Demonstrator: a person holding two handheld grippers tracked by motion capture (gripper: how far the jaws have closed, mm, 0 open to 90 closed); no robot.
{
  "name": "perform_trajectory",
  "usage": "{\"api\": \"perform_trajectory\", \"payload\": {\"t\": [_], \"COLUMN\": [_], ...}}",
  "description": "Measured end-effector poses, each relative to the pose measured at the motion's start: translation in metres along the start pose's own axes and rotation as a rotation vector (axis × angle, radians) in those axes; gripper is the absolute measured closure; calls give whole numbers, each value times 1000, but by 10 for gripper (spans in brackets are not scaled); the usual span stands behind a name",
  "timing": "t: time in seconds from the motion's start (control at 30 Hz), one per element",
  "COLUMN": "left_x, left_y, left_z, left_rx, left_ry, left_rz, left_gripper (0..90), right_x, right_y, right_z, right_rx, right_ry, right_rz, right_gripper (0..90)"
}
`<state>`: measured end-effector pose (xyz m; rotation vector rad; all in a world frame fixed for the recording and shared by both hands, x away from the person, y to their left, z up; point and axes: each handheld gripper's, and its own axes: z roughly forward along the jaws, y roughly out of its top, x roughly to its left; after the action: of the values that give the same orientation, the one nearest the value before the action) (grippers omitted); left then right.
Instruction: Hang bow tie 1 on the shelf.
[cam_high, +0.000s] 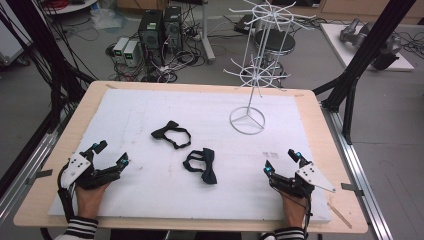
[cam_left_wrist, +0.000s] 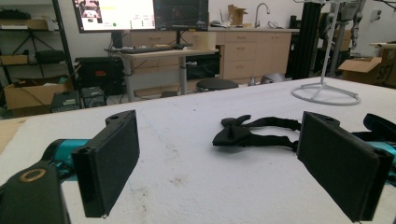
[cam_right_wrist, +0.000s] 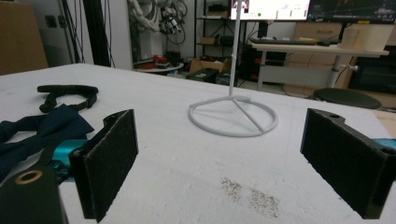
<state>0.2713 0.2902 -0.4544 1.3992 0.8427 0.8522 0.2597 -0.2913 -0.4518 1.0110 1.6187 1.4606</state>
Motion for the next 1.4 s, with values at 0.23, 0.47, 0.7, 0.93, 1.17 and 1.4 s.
{"api": "perform_trajectory", "payload": {"t": [0.23, 0.47, 0.7, 0.93, 1.17, 1.4], "left_x": [0, 0, 0, 0, 0, 1], "left_y": [0, 0, 0, 0, 0, 0], "left_z": [0, 0, 0, -1, -1, -2], "left_rx": [1, 0, -1, -11, -9, -8], "left_ry": [-1, 2, 4, 7, 8, 7], "left_rz": [0, 0, 1, -2, -5, -4], "left_gripper": [135, 135, 135, 135, 135, 135], "right_x": [6, 15, 23, 34, 46, 56], "right_y": [11, 30, 60, 84, 98, 106], "right_z": [3, 7, 10, 17, 30, 46], "right_rx": [38, 76, 114, 147, 216, 295], "right_ry": [17, 17, 65, 89, 152, 193], "right_rz": [-1, -16, -20, -31, -45, -27], "right_gripper": [106, 105, 106, 106, 106, 106]}}
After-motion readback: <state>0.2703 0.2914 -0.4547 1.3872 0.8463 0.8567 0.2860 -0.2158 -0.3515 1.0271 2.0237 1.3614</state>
